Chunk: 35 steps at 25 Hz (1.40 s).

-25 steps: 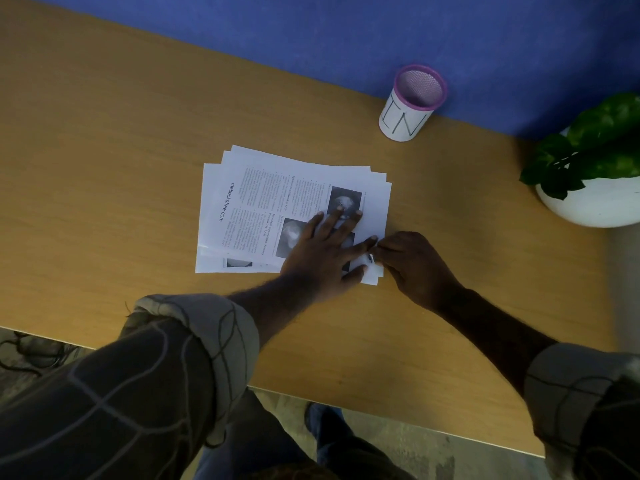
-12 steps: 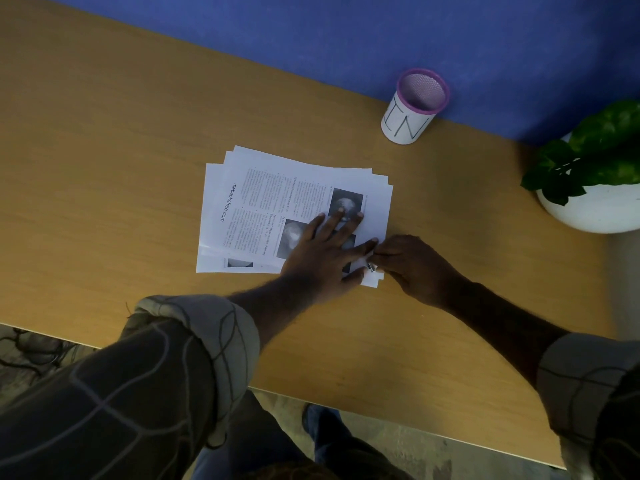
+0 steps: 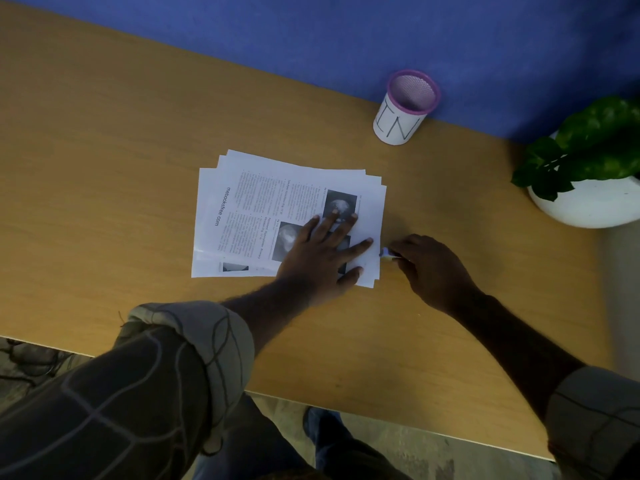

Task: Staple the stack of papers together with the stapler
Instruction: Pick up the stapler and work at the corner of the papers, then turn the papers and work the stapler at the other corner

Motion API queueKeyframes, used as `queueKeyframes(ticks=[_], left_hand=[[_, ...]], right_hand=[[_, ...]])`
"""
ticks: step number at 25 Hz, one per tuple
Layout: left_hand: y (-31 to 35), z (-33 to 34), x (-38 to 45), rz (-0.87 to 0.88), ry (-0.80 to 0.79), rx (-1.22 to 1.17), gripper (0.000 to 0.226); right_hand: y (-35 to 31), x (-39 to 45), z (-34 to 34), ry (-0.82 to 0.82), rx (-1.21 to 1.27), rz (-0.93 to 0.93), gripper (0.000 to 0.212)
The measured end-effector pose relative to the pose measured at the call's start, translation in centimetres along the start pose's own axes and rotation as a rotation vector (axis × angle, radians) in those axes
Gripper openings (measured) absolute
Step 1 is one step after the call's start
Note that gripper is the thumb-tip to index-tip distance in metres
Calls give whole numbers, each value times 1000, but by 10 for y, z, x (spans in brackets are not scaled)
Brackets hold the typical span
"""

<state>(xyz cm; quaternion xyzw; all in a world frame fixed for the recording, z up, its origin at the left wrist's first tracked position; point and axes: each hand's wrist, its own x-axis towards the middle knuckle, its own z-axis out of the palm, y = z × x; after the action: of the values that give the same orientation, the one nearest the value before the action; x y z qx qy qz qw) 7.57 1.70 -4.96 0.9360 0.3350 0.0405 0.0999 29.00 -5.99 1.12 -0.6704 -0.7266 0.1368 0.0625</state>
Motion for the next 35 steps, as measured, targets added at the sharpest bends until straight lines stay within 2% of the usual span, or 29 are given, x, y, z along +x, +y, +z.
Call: queueKeyframes(ticks=[5,8,11,13,17,18,21,25,29,32,35], left_hand=[[3,1,-2,-48,-8,-36,59],[16,-5,0,-219,-34,-81,61],[25,-19,7,-355,-56,-90,60],[12,-30,13,-292,-55,-33,59],[-37,-30,21,181,-36,84,64],[-48,-26,22,239,-61,109,68],[-50,-17,18,130,-75,88,74],[-12,-11,7,-95,-19,46,75],[25,-16,3,-200,-138,74,75],[34,-19,5,-182,-64,106,72],[24,-15,17,8,20,87,67]], right_hand=[[-18,-10,2,153,134,202,28],[-22,-14,4,230,269,281,26],[-31,-12,8,255,470,475,36],[-40,-12,12,262,558,547,37],[-55,-16,24,356,598,621,27],[-57,-17,25,379,596,638,25],[-64,-21,26,438,629,711,19],[-63,-26,31,485,636,798,28],[-50,-33,31,496,638,795,27],[-31,-34,33,468,639,768,27],[-23,-39,35,491,598,721,31]])
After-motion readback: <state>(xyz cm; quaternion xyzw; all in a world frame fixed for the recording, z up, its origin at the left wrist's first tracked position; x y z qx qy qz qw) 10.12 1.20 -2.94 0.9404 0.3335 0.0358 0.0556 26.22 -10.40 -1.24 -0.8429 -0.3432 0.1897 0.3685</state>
